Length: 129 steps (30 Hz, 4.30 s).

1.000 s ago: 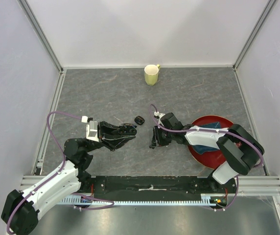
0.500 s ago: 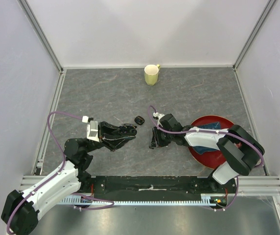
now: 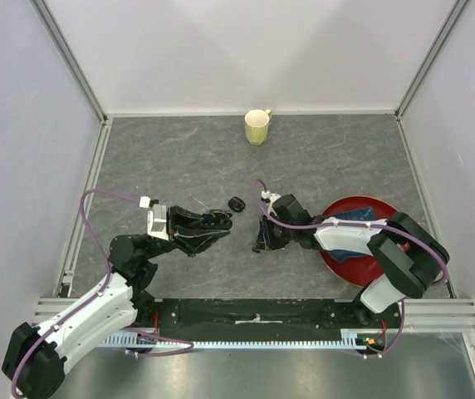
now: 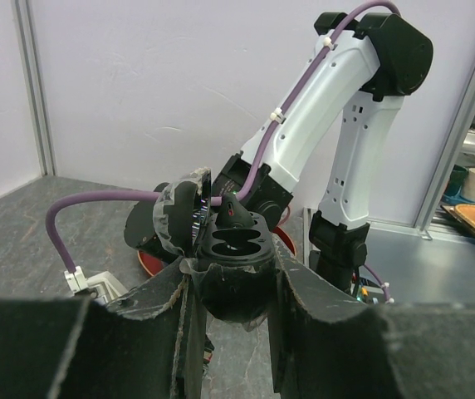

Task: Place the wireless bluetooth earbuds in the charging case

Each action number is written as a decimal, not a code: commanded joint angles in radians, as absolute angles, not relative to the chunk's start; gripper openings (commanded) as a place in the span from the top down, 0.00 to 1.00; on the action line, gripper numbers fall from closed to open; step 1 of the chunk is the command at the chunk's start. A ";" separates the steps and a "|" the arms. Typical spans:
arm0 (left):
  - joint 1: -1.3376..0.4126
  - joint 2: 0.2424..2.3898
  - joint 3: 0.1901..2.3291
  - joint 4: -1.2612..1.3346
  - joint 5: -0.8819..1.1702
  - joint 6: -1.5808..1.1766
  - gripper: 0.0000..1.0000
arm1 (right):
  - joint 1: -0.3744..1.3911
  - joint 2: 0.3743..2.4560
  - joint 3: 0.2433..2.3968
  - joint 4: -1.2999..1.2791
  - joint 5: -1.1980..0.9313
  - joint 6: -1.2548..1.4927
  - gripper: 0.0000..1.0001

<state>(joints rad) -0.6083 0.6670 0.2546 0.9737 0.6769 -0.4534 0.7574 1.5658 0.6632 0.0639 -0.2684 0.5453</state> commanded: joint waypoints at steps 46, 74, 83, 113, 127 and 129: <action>-0.611 0.686 0.252 1.003 0.643 -0.430 0.98 | 0.810 1.313 0.379 0.351 0.313 0.468 0.91; -0.611 0.683 0.244 0.991 0.640 -0.430 0.98 | 0.827 1.368 0.465 0.235 0.181 0.498 0.85; -0.611 0.675 0.242 0.985 0.641 -0.431 0.98 | 0.824 1.290 0.497 0.183 0.172 0.511 1.00; -0.611 0.696 0.265 0.957 0.672 -0.411 0.98 | 0.624 1.022 1.133 -0.241 -0.941 0.258 1.00; -0.612 0.834 0.314 1.109 0.807 -0.482 0.98 | 0.749 1.104 1.226 -0.221 -0.940 0.247 1.00; -0.612 0.856 0.324 1.137 0.825 -0.497 0.98 | 0.761 1.115 1.223 -0.219 -0.907 0.244 1.00</action>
<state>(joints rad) -0.6083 0.8318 0.2707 1.0306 0.7616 -0.4603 0.7418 1.0973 1.1858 -0.2493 -0.9443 0.2729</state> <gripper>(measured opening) 0.360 0.011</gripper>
